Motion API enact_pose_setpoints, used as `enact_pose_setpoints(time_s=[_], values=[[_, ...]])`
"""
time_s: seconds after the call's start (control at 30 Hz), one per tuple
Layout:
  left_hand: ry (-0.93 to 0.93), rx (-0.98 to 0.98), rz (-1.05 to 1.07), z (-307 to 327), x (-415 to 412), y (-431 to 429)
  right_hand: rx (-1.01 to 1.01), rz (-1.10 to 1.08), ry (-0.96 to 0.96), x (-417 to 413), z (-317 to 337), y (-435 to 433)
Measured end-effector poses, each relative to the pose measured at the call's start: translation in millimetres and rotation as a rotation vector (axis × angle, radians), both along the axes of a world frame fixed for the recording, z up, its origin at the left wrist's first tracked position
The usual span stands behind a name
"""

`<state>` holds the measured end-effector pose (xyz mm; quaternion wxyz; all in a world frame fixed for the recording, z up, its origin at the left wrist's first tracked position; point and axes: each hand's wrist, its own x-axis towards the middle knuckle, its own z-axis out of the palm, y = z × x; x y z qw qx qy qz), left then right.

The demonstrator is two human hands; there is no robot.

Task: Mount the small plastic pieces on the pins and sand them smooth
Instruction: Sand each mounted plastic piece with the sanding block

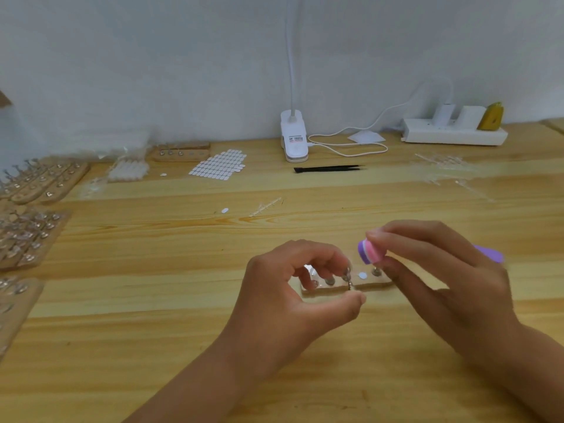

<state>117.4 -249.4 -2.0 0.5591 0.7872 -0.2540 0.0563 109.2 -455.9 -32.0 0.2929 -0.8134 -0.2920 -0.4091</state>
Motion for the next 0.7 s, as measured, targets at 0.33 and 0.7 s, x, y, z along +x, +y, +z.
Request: enact_pose_setpoints(time_s=[0.33, 0.7], values=[[0.076, -0.038, -0.007, -2.8, 2.6, 0.0, -0.053, 0.058, 0.029, -2.5, -5.0, 1.4], [0.094, -0.072, -0.048, -1.6, 2.1, 1.5, -0.06, 0.044, 0.03, -4.3, -3.7, 5.7]])
